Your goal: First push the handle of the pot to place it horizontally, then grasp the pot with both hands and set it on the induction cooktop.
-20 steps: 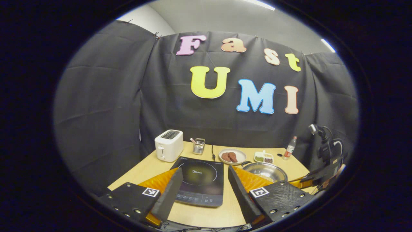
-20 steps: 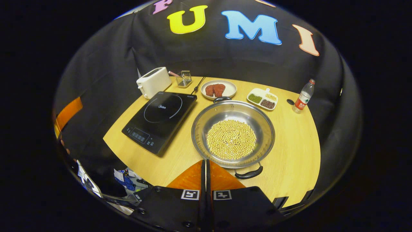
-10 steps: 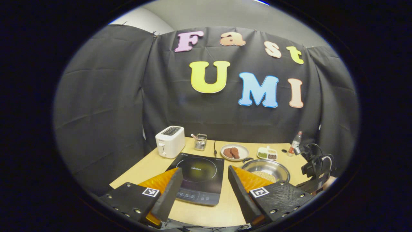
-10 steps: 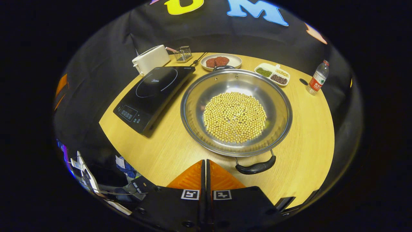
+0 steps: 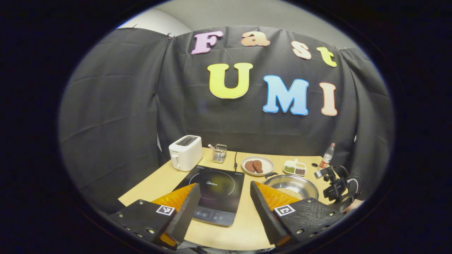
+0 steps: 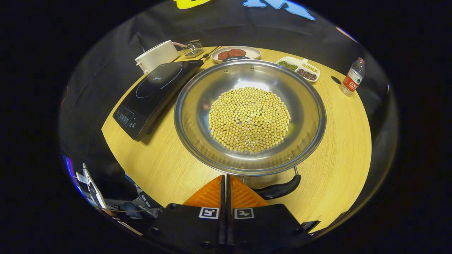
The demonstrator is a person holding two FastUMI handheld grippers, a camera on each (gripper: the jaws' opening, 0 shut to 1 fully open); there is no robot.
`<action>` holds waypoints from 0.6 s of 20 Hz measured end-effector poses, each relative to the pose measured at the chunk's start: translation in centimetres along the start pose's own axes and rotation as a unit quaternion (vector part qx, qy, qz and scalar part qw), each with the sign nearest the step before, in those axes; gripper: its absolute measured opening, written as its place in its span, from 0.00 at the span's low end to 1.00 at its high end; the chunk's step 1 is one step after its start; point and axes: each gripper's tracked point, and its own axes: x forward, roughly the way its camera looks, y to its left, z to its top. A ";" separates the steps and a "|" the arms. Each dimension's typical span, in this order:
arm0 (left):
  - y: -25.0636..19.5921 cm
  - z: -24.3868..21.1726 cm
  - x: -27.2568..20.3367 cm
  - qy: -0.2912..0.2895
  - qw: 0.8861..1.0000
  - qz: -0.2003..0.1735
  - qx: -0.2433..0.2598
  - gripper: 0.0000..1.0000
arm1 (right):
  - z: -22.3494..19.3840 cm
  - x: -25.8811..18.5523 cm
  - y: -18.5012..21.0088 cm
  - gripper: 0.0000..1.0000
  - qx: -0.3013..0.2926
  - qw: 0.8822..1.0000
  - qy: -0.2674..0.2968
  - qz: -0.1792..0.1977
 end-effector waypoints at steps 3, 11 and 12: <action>-0.8 0.0 0.6 0.002 1.000 0.001 -0.004 0.85 | 0.2 0.1 -1.0 0.02 -0.005 1.000 0.001 -0.002; -4.1 0.0 2.8 0.006 1.000 -0.020 0.000 0.84 | -0.1 -1.1 -5.9 0.02 -0.002 0.999 -0.002 -0.041; -4.7 -0.1 3.0 0.009 1.000 -0.023 0.002 0.84 | -0.1 -1.3 -6.5 0.02 0.001 0.999 -0.004 -0.048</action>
